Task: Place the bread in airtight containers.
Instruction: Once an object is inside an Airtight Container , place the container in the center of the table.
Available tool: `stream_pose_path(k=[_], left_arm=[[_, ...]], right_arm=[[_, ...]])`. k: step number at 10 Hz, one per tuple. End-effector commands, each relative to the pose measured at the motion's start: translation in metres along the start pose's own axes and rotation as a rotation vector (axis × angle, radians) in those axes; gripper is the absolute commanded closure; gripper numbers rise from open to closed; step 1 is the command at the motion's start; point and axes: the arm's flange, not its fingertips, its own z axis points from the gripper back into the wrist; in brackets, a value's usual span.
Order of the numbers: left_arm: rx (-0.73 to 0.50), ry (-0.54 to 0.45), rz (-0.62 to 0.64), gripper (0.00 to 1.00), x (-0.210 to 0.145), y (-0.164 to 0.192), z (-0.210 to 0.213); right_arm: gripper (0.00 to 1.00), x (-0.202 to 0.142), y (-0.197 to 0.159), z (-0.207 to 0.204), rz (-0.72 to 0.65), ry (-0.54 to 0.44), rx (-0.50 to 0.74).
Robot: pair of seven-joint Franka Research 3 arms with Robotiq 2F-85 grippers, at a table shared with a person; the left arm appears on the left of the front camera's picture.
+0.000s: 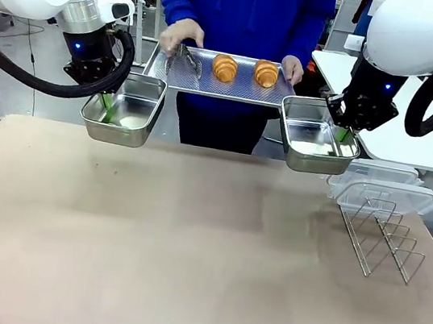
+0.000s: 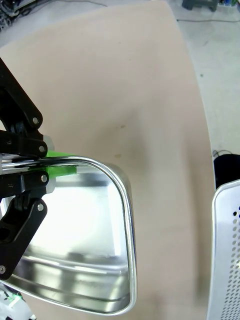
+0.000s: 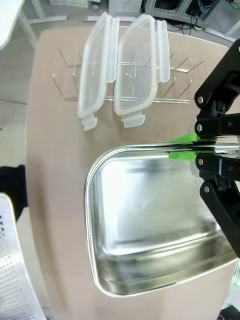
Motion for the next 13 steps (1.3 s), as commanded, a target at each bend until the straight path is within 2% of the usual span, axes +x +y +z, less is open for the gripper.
stream_pose_path(k=[1,13], left_arm=[[0.001,-0.012,-0.004,1.00,0.0009,0.0024,0.0055],[0.001,-0.012,-0.004,1.00,0.0009,0.0024,0.0055]], right_arm=[[1.00,0.0014,-0.0016,0.0019,0.003,-0.018,0.005],[1.00,0.0014,-0.0016,0.0019,0.003,-0.018,0.005]])
